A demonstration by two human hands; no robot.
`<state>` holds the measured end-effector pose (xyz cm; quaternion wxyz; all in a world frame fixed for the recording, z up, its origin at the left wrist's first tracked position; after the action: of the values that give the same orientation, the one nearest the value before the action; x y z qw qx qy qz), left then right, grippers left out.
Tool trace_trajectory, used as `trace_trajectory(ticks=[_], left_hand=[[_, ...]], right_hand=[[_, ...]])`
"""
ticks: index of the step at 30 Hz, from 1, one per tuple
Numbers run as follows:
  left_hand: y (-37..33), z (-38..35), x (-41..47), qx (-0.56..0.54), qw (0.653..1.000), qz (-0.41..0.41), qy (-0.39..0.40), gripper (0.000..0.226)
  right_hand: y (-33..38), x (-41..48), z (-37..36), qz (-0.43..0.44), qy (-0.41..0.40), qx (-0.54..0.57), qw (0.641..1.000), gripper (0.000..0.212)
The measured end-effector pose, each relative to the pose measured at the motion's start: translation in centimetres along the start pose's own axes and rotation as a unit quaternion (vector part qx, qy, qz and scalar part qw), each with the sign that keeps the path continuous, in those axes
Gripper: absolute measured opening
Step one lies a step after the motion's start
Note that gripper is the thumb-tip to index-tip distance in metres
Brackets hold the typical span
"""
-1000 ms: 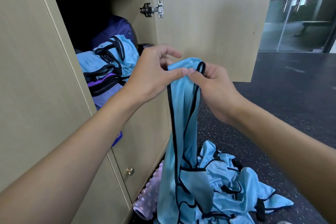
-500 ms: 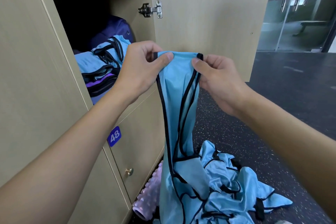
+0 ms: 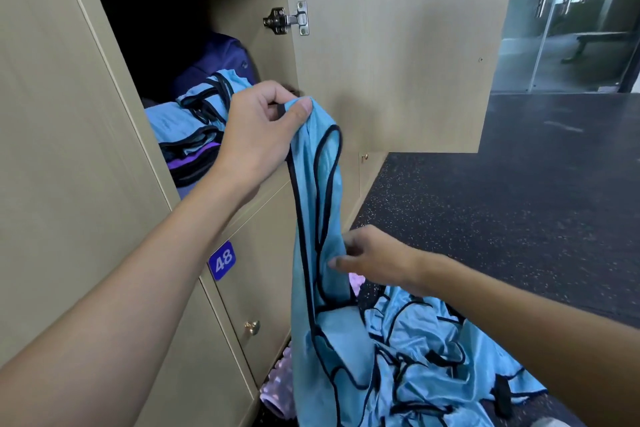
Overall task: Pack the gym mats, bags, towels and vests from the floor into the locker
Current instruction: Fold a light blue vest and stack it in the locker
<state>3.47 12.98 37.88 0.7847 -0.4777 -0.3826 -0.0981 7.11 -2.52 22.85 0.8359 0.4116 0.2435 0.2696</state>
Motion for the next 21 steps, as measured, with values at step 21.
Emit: trace_trajectory(ticks=[21], left_hand=[[2.8,-3.1,-3.3,0.204,0.938,0.021,0.278,0.013]], right_hand=[[2.9,-1.0,6.1,0.059,-0.167,0.116,0.977,0.005]])
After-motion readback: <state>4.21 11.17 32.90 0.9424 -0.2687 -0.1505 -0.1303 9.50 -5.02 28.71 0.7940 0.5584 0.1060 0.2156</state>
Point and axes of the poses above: each hand's wrist, its own x-axis towards the middle knuckle, its own z-axis out of the back of the hand, y = z × x, the point moved 4 cm from there along x, towards the middle knuckle, and after that the axes turned 6 degrees about -z, right-handed, at the moved point
